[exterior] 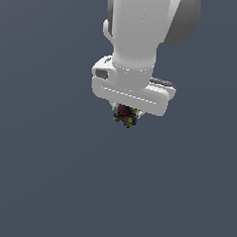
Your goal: Pick up the object and move it to a goal position.
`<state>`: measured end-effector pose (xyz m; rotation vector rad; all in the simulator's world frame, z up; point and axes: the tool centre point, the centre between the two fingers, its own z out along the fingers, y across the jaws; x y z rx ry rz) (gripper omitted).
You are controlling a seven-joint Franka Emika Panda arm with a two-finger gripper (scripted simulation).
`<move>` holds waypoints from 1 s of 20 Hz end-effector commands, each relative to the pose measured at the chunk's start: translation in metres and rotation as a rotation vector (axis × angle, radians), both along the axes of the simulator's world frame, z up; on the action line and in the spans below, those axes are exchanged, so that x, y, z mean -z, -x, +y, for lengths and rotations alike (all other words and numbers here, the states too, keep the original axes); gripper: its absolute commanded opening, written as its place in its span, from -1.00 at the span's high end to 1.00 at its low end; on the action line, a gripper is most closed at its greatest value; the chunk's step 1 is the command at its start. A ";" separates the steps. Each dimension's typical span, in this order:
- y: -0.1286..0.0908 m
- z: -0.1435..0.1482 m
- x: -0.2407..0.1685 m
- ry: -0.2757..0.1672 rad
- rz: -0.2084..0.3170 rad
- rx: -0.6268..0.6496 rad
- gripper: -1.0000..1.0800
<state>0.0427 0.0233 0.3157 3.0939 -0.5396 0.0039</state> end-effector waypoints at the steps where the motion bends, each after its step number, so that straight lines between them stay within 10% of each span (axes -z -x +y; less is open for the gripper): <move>1: -0.006 0.004 -0.019 0.000 0.000 0.000 1.00; 20: -0.042 0.026 -0.110 -0.001 0.002 0.000 1.00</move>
